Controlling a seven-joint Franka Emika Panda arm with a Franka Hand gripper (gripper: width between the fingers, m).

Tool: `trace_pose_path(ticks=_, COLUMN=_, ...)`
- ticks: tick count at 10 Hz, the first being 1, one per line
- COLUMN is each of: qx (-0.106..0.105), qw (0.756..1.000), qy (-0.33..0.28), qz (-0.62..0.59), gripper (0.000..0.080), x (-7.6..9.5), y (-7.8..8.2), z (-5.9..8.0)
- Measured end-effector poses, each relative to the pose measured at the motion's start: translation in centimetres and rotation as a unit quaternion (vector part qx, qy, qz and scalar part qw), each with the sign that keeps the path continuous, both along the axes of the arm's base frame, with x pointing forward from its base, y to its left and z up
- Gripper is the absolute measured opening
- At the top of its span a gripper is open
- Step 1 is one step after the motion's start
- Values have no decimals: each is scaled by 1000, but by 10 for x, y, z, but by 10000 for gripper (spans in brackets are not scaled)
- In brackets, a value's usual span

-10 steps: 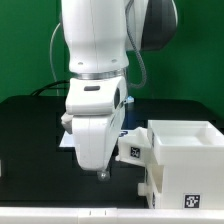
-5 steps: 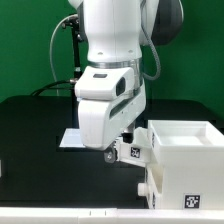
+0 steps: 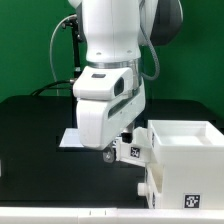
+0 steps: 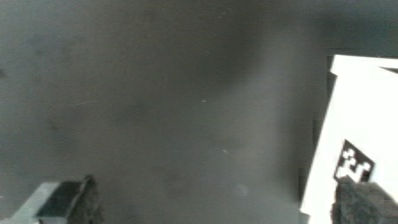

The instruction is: Assemble drawer

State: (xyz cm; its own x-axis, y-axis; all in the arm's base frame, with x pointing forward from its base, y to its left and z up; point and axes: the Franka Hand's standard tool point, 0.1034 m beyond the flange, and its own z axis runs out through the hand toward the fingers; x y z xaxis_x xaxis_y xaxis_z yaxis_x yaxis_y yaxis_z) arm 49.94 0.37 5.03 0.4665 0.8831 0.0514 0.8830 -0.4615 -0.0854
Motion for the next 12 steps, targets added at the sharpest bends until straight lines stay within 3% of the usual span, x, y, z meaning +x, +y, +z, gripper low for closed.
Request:
trace_pose_path(ticks=3, qx=-10, qw=1000, qy=0, qz=-12, gripper=649, x=-35, y=40, z=23)
trace_pose_path(ticks=4, qx=-13, qw=1000, qy=-4, qz=-11, gripper=649, x=-38, y=45, z=30)
trace_pose_path(ticks=12, qx=-12, qw=1000, qy=-1, qz=-14, gripper=649, x=-38, y=43, z=27)
